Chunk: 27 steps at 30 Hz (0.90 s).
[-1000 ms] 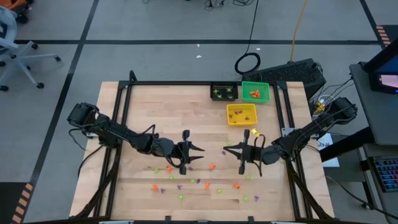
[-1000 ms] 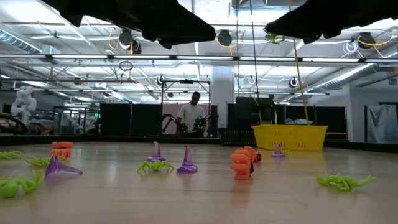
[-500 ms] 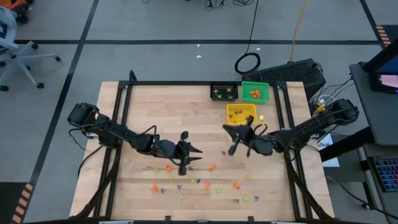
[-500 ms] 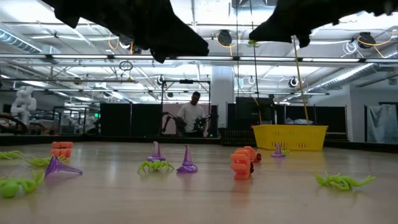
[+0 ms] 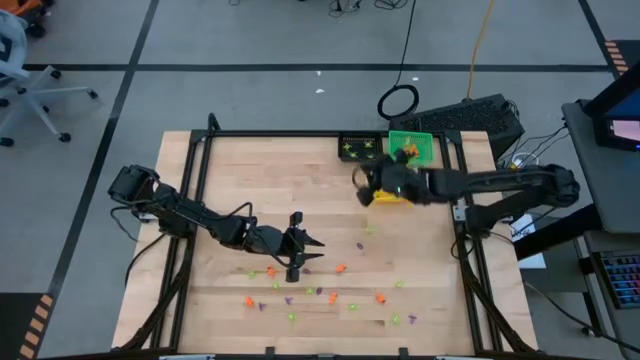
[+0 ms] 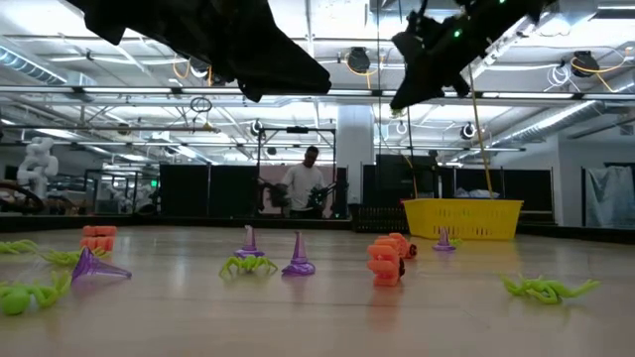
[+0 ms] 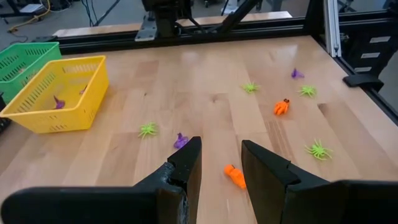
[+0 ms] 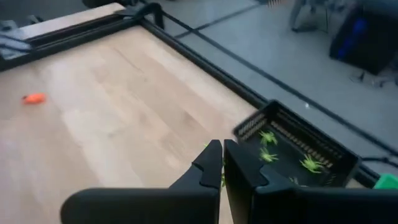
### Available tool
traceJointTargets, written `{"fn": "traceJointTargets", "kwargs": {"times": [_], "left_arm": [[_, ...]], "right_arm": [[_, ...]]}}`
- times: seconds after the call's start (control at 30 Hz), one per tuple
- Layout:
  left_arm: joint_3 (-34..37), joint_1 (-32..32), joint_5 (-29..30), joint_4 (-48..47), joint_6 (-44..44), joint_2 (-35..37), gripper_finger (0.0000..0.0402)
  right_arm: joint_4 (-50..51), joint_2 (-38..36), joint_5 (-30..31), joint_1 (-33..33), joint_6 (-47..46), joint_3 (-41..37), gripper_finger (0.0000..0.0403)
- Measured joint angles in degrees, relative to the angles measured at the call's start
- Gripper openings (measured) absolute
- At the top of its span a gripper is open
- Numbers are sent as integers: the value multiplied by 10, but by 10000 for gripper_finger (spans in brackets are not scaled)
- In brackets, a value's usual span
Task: Sort Halloween decoration
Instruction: Put the green spider toy into the black basket
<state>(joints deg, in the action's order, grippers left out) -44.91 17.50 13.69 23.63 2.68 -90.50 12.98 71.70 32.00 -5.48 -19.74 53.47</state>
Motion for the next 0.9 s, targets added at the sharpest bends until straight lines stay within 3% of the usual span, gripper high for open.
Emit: {"fn": "traceJointTargets", "kwargs": {"times": [0.27, 0.5, 0.9], "left_arm": [[0, 0, 0, -1, 0, 0, 114], [0, 0, 0, 0, -1, 0, 114], [0, -2, 1, 3, -5, 0, 114]], "right_arm": [[-7, 14, -111, -177, 52, 4, 0], [-16, 83, -205, -306, 86, 18, 0], [-6, 242, -233, -337, 133, 87, 0]]}}
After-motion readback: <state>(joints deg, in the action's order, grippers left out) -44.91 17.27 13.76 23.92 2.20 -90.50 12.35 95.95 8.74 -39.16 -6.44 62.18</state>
